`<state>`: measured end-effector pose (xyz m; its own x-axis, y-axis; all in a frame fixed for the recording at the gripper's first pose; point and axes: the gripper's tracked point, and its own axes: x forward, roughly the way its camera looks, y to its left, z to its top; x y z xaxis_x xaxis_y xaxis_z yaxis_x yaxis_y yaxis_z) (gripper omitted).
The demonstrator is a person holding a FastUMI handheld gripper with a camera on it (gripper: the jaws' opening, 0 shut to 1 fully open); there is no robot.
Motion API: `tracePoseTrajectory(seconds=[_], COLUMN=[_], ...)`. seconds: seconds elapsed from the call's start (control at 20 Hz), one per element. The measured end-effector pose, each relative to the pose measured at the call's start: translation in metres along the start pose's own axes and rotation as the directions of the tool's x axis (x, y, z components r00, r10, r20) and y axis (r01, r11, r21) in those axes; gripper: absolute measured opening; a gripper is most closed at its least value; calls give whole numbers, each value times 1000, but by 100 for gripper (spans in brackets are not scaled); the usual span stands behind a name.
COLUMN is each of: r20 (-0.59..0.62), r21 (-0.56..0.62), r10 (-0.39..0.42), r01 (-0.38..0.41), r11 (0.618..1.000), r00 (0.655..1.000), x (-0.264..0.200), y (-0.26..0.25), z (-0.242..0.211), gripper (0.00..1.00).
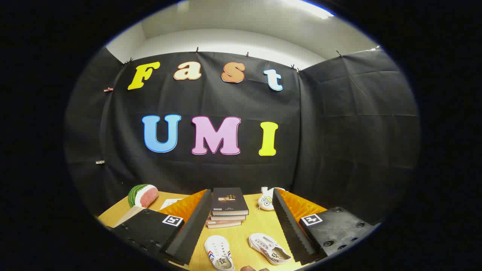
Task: Open the storage box then place both shoes into the box .Put the left shoe in first, then the right shoe, with the right side of both shoes facing outward in a uniform manner.
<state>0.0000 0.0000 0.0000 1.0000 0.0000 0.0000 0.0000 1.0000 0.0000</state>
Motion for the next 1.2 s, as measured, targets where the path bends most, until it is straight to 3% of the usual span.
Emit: tracePoseTrajectory(seconds=[0.4, 1.2], r20=[-1, -54], r21=[-19, -11], r10=[-15, 30], r01=[15, -31], r11=[1000, 999], r00=[1000, 998], x=[-2, 9], y=[4, 1], z=[3, -6], gripper=[97, 97])
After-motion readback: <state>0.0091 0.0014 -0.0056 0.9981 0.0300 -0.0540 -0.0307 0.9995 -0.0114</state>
